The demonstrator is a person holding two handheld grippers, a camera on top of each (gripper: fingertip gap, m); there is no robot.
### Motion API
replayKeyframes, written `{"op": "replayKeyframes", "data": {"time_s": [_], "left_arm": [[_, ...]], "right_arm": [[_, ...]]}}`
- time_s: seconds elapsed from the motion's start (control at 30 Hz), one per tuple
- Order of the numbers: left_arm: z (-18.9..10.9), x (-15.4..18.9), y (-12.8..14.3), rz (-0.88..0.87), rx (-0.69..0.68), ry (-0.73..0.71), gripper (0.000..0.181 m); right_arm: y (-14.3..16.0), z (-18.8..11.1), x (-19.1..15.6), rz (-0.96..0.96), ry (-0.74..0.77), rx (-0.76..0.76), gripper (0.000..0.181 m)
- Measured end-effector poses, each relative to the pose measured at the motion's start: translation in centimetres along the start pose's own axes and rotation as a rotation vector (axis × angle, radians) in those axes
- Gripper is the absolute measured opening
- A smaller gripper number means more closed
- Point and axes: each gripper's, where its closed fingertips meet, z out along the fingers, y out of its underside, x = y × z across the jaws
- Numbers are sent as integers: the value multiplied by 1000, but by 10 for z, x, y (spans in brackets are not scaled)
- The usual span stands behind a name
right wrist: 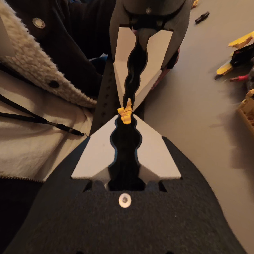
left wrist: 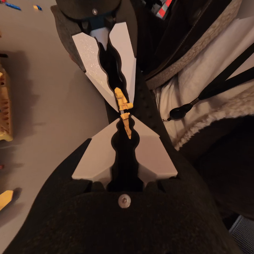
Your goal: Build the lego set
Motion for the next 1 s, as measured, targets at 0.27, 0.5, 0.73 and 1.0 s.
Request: {"op": "replayKeyframes", "data": {"time_s": [0.27,0.5,0.73,1.0], "left_arm": [[-10,7,-22,31,133,41,7],[-11,12,-29,57,156,59,7],[-15,5,-29,38,171,22,8],[-23,-4,-25,-8,178,-10,8]], "right_arm": [[-21,-13,-9,19,-77,140,14],[-26,-13,-16,28,-126,169,14],[-29,-16,-7,2,-59,199,14],[-34,-21,0,-15,5,242,27]]}}
